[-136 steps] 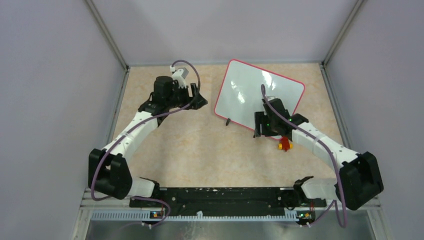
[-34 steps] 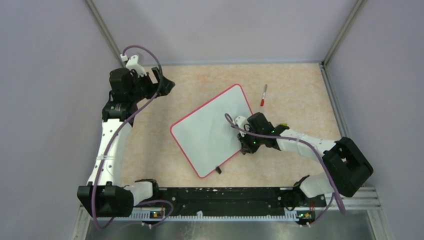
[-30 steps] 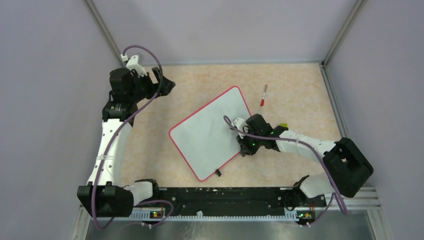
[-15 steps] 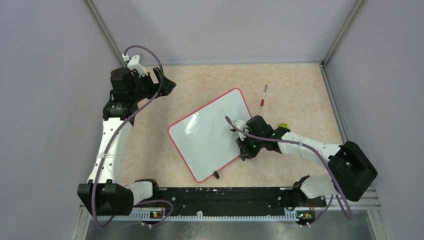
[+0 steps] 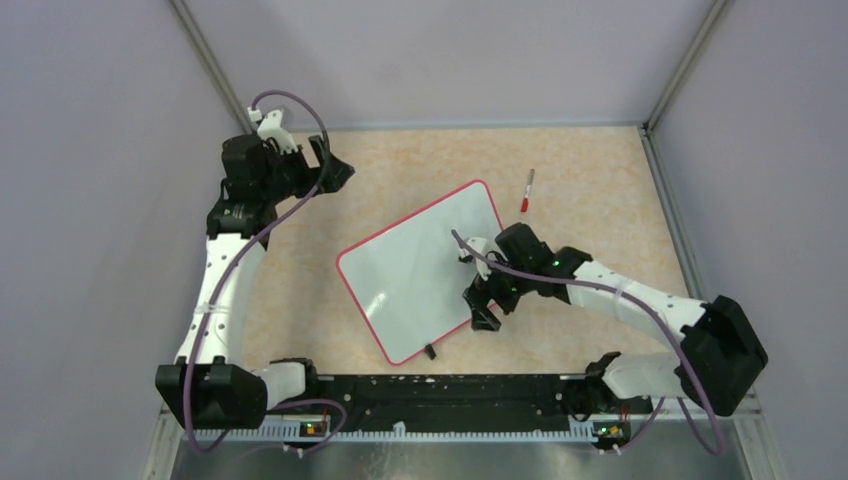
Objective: Write a sentence on the whiteboard
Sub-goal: Adjust the whiteboard stand at the center of the board, then open the whiteboard marker at the center of the board.
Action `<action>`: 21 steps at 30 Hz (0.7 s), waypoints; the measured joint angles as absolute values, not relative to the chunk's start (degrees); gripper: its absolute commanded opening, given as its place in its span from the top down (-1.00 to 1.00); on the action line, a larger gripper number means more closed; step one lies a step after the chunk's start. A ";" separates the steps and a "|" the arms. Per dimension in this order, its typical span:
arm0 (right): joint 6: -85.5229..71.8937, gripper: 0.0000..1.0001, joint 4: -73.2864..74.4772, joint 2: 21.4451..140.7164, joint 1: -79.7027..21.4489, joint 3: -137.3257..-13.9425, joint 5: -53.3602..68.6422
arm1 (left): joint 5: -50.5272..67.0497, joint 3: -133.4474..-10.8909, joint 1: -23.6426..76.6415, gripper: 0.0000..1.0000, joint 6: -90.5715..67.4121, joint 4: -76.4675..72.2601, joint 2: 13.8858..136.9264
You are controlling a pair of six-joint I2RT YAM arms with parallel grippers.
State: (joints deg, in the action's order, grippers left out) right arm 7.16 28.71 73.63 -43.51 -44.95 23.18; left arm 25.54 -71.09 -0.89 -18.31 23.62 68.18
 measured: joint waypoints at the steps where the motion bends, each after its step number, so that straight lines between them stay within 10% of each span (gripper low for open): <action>1: 7.44 -0.98 29.65 72.55 -43.48 -45.65 23.40 | 26.11 -71.13 -0.89 -0.97 -17.69 23.64 68.42; 10: 8.75 -0.96 36.27 66.74 -32.34 -63.88 31.55 | 27.59 -74.15 -0.91 -0.98 -13.28 25.32 71.90; 21: -0.69 -0.18 33.82 78.89 -12.29 -83.53 21.58 | 22.00 -80.03 -1.06 -0.97 -13.67 27.33 74.24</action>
